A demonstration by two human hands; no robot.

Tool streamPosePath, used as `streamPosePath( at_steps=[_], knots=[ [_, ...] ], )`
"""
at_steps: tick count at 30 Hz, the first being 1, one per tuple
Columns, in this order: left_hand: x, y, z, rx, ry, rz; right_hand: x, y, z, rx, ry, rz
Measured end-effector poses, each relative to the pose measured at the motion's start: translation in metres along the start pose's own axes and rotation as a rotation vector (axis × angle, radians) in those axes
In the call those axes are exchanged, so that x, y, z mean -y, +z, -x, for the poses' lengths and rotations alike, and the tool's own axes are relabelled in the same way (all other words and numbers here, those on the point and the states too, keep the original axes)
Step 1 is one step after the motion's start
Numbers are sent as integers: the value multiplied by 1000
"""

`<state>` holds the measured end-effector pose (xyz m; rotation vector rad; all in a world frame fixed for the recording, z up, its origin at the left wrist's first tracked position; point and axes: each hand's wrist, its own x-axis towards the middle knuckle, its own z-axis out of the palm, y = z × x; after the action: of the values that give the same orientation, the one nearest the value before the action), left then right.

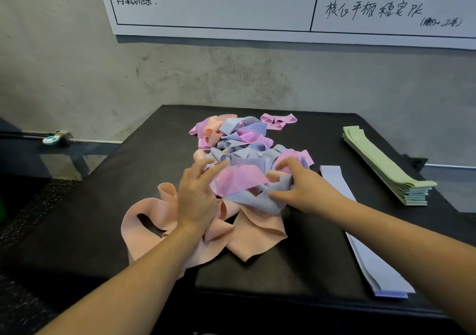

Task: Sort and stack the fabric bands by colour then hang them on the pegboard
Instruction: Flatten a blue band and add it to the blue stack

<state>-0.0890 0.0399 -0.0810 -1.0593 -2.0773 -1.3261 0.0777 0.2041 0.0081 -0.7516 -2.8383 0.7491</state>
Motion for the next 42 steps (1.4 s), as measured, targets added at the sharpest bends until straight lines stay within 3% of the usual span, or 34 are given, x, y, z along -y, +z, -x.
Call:
streamPosePath(
  at_steps=[2,6,10,13,19,24,28,32,34,38,42],
  knots=[
    [5,4,1,57,189,-114,-3,-4,1,81,2,95],
    [3,5,3,133,175,-213,-3,-6,8,62,-87,185],
    [-5,2,2,139,63,-260,4,-13,14,-92,-98,24],
    [-9,3,3,169,75,-324,5,-17,21,-136,-48,-257],
    [-8,-4,1,143,-38,-143,0,-28,42,-170,60,-688],
    [-7,2,-1,294,32,-256,-16,-43,59,-259,82,-778],
    [-21,-4,-13,415,-65,-250,-22,-51,68,-331,43,-706],
    [-48,-15,-37,494,-55,-247,-18,-55,78,-342,17,-777],
    [-69,-24,-45,432,-88,-114,-14,-55,84,-313,-9,-835],
    [-127,-44,-41,409,-341,627,-6,-52,97,-300,-37,-913],
    [-162,-55,-25,519,-459,819,-2,-48,112,-259,-67,-883]
  ],
)
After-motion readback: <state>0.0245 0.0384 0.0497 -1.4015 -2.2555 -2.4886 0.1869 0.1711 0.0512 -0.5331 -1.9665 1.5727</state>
